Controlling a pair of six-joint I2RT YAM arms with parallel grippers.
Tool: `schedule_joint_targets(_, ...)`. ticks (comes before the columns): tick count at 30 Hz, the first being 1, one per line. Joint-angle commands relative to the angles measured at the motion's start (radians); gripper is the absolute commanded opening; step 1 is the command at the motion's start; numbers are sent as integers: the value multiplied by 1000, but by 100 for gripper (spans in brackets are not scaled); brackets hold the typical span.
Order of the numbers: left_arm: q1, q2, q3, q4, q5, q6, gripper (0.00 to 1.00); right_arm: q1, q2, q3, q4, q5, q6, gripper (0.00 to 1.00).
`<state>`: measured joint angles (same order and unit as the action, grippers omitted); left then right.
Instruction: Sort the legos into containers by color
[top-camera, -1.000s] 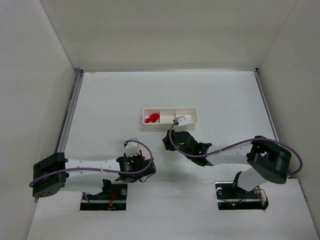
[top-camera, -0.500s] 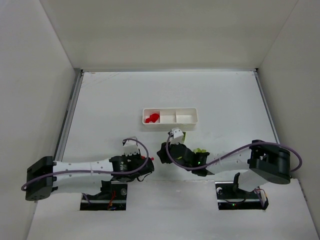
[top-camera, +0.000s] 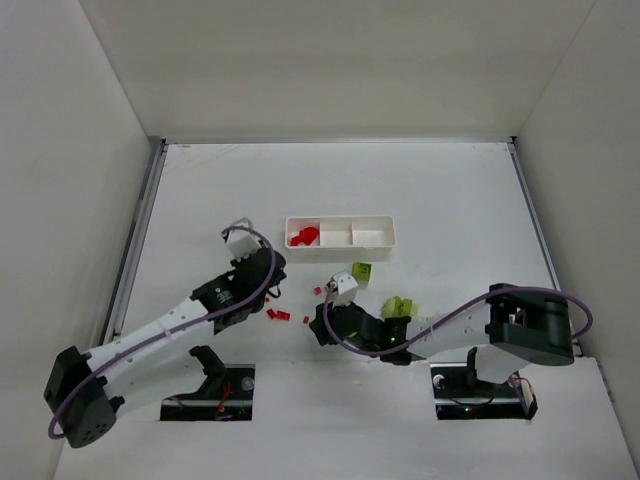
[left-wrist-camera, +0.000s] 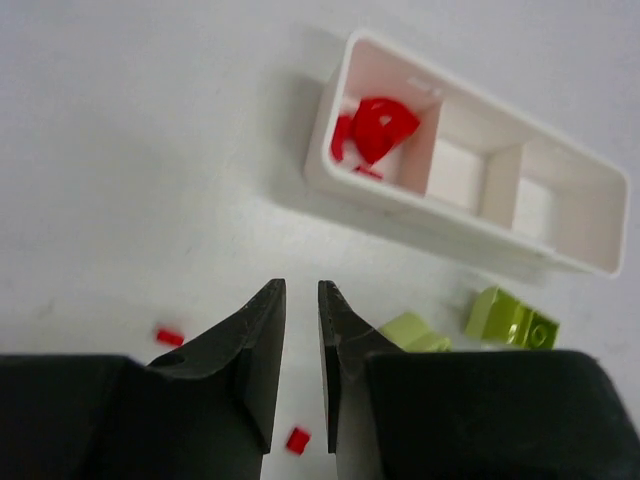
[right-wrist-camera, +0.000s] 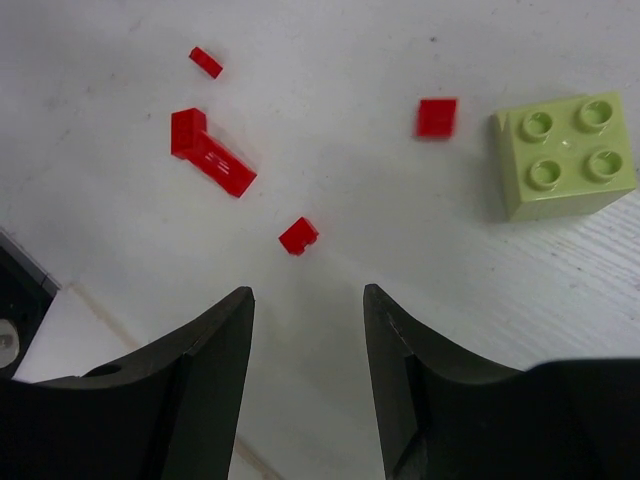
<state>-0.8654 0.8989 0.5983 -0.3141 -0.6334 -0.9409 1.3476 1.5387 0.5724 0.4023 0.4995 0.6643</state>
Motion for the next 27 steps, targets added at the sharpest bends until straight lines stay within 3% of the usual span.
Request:
schedule_joint_targets(1,108,125,96,252,115,191,17,18,1,-5,17,30,21,54)
schedule_joint_targets(7,121,276,170,317,181,211,17,28,-14,-14,-20,92,37,54)
schedule_joint_targets(10,85,284,134,313,146,218,18,28,-22,-17,-26,97,34,46)
schedule_joint_targets(16,85,200,43,296,113,189,21,28,87,76,-13,44,-58,52)
schedule_joint_targets(27,69,57,-80,242,138,146,29,-3,230,176,-20,10,-112,47)
